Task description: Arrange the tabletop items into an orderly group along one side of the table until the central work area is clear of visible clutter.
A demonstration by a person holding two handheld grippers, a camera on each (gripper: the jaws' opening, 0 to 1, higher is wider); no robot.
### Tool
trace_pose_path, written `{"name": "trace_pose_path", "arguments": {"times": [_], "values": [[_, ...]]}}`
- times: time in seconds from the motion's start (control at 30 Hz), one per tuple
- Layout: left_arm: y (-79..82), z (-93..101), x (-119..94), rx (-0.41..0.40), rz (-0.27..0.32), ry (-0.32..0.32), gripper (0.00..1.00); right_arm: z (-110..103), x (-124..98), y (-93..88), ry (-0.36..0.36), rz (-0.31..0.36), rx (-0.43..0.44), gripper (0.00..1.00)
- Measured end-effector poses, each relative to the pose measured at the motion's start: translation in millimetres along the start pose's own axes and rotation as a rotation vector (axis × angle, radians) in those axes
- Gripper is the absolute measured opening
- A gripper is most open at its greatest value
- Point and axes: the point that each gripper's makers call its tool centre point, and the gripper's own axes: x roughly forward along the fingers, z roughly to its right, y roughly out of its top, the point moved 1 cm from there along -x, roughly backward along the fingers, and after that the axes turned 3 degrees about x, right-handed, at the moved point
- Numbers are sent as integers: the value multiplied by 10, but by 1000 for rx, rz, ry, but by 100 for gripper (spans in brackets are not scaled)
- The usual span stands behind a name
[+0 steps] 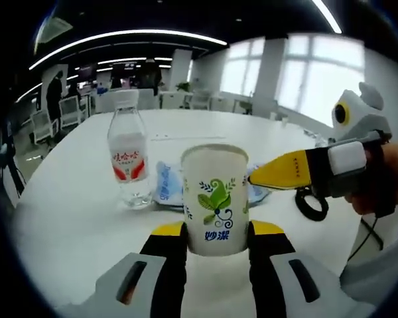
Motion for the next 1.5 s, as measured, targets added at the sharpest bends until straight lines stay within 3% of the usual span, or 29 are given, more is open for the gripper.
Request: {"name": "trace_pose_path", "arguments": {"times": [0.07,0.17,0.2,0.23,0.37,0.57,0.73,0.8,1.0,1.37,1.5], "values": [[15,-4,-12,-8,18,-3,32,-44,-16,2,16,-4,-34,12],[101,-11,-65,-104,99,-12,32,-92,-3,-19,20,-26,-59,40],[96,-16,-85,-109,102,-11,32,-97,6,-32,18,-32,-61,52],[90,5,-95,-108,101,-22,32,-96,17,-57,20,-41,-44,57],[128,113,-98,-68,113,-54,32,-97,47,-62,32,-32,35,56],[180,232,-113,-27,130,-98,32,-77,69,9,26,-23,11,55],[121,266,-111,-16,114,-112,32,-1,62,65,-5,-6,-16,42],[96,271,-107,-11,103,-113,32,5,62,46,-4,-13,-17,41],[-52,270,-95,24,33,-109,32,-60,64,-91,24,-56,-215,38],[-195,177,-89,95,-21,-56,33,-175,111,-227,86,-74,-415,35],[-281,177,-75,129,-56,-47,33,-137,133,-307,95,-90,-443,35]]}}
